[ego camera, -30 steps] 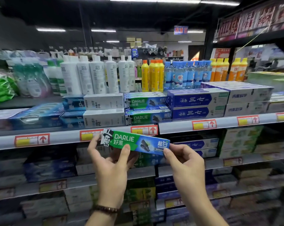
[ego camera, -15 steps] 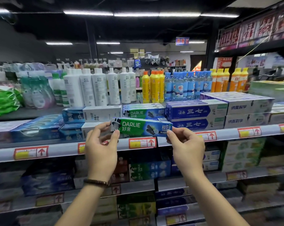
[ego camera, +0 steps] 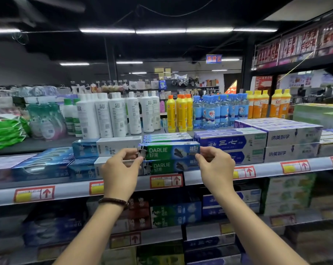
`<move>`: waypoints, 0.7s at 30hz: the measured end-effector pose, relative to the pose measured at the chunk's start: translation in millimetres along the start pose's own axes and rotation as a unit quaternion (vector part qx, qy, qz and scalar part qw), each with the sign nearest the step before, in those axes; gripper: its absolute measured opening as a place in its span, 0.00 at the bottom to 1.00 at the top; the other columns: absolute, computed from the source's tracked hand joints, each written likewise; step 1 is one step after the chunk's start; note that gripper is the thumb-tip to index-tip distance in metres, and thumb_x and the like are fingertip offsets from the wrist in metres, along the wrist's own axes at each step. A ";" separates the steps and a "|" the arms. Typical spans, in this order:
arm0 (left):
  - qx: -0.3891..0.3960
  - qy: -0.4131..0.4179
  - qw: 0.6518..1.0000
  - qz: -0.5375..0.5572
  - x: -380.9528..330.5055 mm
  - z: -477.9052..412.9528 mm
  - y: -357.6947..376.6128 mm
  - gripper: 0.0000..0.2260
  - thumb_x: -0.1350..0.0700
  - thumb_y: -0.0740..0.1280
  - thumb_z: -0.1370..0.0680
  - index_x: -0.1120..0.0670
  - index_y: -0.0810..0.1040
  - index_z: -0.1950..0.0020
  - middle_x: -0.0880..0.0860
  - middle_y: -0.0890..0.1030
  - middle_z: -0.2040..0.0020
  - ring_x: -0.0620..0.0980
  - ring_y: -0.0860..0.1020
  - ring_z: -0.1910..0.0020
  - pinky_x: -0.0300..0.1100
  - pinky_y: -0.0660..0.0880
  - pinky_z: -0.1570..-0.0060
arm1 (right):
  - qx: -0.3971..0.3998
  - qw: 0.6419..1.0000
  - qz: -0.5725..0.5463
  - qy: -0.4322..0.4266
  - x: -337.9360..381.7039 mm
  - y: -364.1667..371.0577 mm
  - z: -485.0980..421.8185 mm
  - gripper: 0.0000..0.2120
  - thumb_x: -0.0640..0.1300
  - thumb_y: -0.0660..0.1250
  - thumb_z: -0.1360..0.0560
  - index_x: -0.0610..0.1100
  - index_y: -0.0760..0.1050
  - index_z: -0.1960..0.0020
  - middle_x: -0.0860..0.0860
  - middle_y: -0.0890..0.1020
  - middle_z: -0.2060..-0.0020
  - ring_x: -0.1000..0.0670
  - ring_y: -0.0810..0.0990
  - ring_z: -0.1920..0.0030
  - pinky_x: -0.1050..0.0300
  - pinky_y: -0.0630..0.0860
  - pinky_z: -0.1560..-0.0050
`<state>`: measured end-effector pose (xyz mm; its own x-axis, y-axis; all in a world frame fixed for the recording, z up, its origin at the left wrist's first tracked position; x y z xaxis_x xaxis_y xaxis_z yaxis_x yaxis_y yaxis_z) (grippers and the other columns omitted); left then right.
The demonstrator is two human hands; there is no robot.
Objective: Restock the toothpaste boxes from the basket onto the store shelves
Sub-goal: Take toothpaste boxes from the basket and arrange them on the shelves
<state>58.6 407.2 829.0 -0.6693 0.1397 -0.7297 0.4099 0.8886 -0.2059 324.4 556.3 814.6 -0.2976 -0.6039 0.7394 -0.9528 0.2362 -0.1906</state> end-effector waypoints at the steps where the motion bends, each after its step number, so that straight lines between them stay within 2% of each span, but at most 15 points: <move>1: 0.009 -0.007 1.000 0.002 3.1 0.1 3.1 0.07 0.55 0.79 0.25 0.46 0.85 0.49 0.41 0.86 0.57 0.40 0.85 0.64 0.45 0.84 0.54 | 0.002 1.000 0.005 -0.003 -1.3 0.6 -0.6 0.10 0.44 0.77 0.22 0.45 0.86 0.42 0.56 0.86 0.56 0.60 0.84 0.54 0.70 0.76 0.51; 3: 0.022 -0.017 1.000 0.004 7.1 0.0 7.9 0.08 0.55 0.79 0.24 0.46 0.84 0.48 0.43 0.86 0.56 0.40 0.84 0.67 0.46 0.85 0.57 | 0.006 1.000 0.014 -0.008 -2.9 1.6 -1.7 0.10 0.44 0.77 0.22 0.45 0.86 0.42 0.55 0.86 0.55 0.58 0.84 0.53 0.66 0.78 0.48; 6: 0.029 -0.024 0.999 0.012 12.0 -1.9 11.6 0.08 0.56 0.78 0.24 0.48 0.85 0.46 0.44 0.86 0.55 0.40 0.84 0.69 0.42 0.84 0.60 | 0.010 0.999 0.024 -0.020 -4.3 4.2 -1.5 0.10 0.44 0.77 0.22 0.45 0.86 0.42 0.55 0.87 0.55 0.56 0.84 0.53 0.60 0.81 0.46; 8: 0.030 -0.028 0.999 0.017 13.5 -3.2 14.2 0.08 0.56 0.78 0.24 0.48 0.85 0.46 0.45 0.86 0.55 0.40 0.84 0.70 0.39 0.82 0.62 | 0.009 1.000 0.024 -0.018 -6.9 5.6 -2.5 0.10 0.44 0.77 0.22 0.45 0.86 0.42 0.55 0.87 0.55 0.57 0.84 0.53 0.64 0.79 0.48; 11: 0.027 -0.028 0.999 0.011 13.4 -4.7 17.9 0.07 0.56 0.78 0.24 0.48 0.85 0.48 0.44 0.86 0.57 0.41 0.83 0.72 0.41 0.82 0.63 | 0.004 1.000 0.019 -0.008 -10.5 5.8 -3.8 0.08 0.43 0.77 0.22 0.45 0.85 0.43 0.57 0.85 0.57 0.60 0.83 0.54 0.71 0.75 0.51; 15: 0.033 -0.029 0.999 0.010 15.3 -7.8 24.2 0.07 0.56 0.78 0.23 0.47 0.84 0.49 0.43 0.85 0.57 0.42 0.83 0.72 0.50 0.84 0.63 | 0.002 1.000 0.010 -0.008 -10.7 6.3 -4.6 0.08 0.42 0.77 0.22 0.46 0.83 0.44 0.58 0.84 0.57 0.60 0.83 0.54 0.60 0.81 0.48; 21: 0.039 -0.032 0.999 0.013 20.0 -8.3 26.3 0.07 0.56 0.78 0.23 0.46 0.84 0.48 0.44 0.85 0.55 0.44 0.84 0.73 0.49 0.84 0.66 | -0.002 0.999 0.022 -0.024 -10.3 9.7 -6.6 0.08 0.43 0.78 0.23 0.47 0.80 0.46 0.57 0.83 0.59 0.57 0.83 0.56 0.57 0.81 0.51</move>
<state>50.9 437.0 814.4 -0.6184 0.1316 -0.7748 0.4747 0.8483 -0.2348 318.6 569.9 809.4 -0.3427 -0.6283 0.6984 -0.9382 0.2668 -0.2203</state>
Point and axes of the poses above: each hand's wrist, its own z-axis away from the middle knuckle, its own y-axis out of the palm, x = y × z, the point moved 7 cm from there along -z, towards the middle knuckle
